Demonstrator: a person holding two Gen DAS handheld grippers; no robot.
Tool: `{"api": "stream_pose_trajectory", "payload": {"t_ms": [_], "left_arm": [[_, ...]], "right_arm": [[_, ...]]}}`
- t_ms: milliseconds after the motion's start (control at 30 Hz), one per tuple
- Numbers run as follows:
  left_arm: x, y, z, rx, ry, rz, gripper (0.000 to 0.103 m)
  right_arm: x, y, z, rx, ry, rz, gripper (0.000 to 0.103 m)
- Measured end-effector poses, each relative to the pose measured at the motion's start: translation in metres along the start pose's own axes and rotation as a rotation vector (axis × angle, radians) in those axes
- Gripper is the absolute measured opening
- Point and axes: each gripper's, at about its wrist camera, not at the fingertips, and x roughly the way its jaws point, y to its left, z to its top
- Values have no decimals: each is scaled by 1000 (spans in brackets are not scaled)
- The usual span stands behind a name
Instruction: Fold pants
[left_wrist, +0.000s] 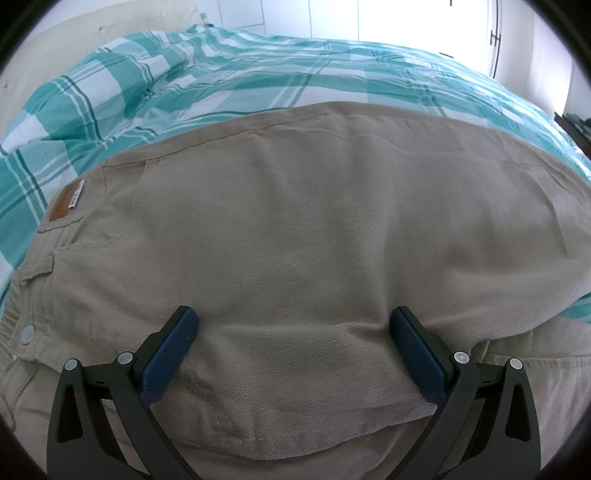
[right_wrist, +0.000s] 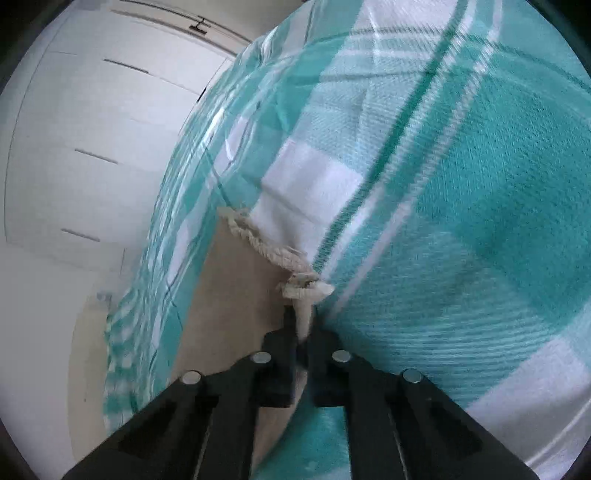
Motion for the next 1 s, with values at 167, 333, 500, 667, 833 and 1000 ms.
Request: {"api": "stream_pose_trajectory", "payload": {"t_ms": [167, 333, 500, 667, 833, 1000], "left_arm": [[0, 0, 0, -1, 1, -1, 102], [0, -2, 1, 7, 8, 9, 102], [-1, -5, 7, 21, 46, 39, 103], [-33, -7, 10, 62, 132, 36, 102], [-110, -16, -34, 147, 117, -148, 102], [-168, -45, -91, 299, 72, -251, 102]], "right_arm": [[-46, 116, -57, -615, 160, 201, 4], [-169, 145, -166, -1137, 350, 326, 4], [-225, 33, -147, -1099, 224, -106, 21], [-243, -56, -101, -782, 90, -524, 50], [-287, -16, -147, -705, -18, -296, 56], [-261, 42, -262, -790, 112, -17, 56]]}}
